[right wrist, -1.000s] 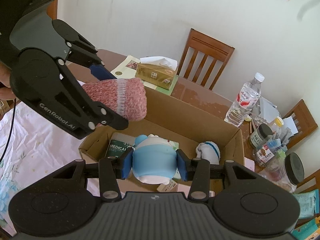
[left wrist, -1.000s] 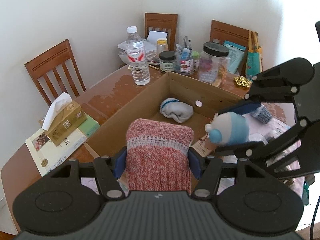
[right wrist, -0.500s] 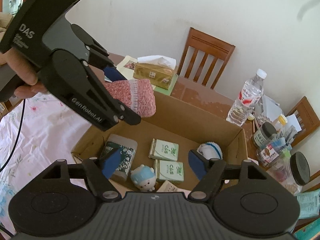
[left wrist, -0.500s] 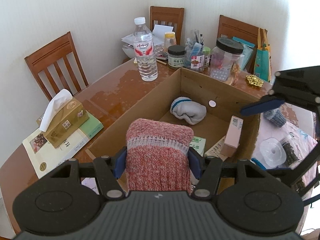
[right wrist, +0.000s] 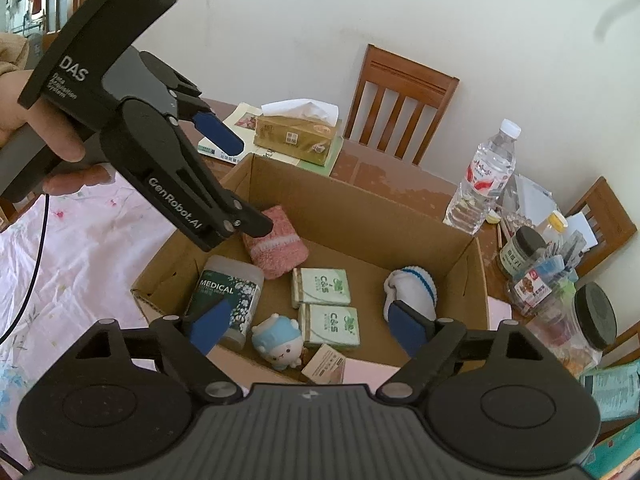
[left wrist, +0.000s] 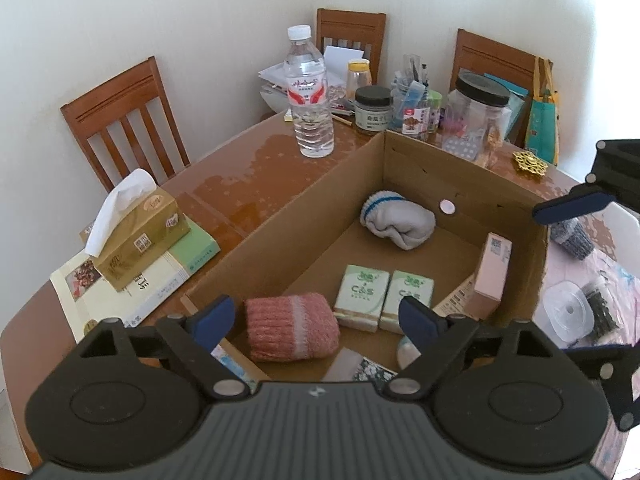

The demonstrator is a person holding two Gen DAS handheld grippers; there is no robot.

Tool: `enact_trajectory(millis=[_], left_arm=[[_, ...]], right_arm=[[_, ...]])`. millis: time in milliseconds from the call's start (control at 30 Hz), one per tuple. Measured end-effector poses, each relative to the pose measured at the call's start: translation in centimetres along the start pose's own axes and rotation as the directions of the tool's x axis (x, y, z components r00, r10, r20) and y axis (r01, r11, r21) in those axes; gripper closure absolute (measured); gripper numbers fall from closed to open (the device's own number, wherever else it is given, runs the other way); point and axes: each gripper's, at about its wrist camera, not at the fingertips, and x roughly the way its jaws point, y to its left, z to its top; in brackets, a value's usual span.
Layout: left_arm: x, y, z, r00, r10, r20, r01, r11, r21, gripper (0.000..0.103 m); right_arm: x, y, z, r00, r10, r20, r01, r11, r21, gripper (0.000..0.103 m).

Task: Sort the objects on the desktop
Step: 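Carry the pink sock and plush toy into the cardboard box and release both, then withdraw both tools from the box toward the snack jars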

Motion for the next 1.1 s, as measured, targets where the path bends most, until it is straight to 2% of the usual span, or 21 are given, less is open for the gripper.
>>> enact_trajectory(millis=[167,367,467,533,600,867,1100], left_arm=[[-1.0,-0.9,-0.8,1.0,-0.021,-0.01,0.021,1.0,0.002,0.013],[-3.1,-2.4,-2.5,0.999,-0.006,0.036,0.005,1.0,0.025,0.013],[-4.3,-3.3,-3.5,1.0,-0.016,0.026,0.015,0.999,0.033,0.013],[-5.3,-4.0,-4.1,0.999,-0.026,0.026,0.024,0.998,0.056,0.013],[-6.3,-4.6,-4.8,0.999,-0.031,0.033,0.029,0.997,0.068,0.008],[-8.2,-6.6,-7.8,0.996,-0.084,0.027,0.082,0.993,0.085,0.007],[-8.5,-8.5,-10.3,0.996,-0.092,0.013,0.091,0.992,0.085,0.007]], right_arm=[[-1.0,0.5,-0.7,1.0,-0.008,-0.011,0.008,1.0,0.016,0.011],[-2.8,1.7,-3.0,0.998,-0.055,-0.013,0.056,0.997,0.058,0.01],[-4.0,2.7,-4.3,0.997,-0.068,-0.023,0.07,0.995,0.077,0.01],[-5.1,3.5,-5.3,0.996,-0.084,-0.02,0.085,0.993,0.08,0.003],[-6.1,4.2,-6.2,0.995,-0.098,-0.016,0.099,0.99,0.098,0.0],[-8.6,6.5,-9.3,0.99,-0.13,-0.05,0.136,0.98,0.146,0.0],[-9.1,7.0,-11.4,0.99,-0.13,-0.049,0.136,0.974,0.182,0.0]])
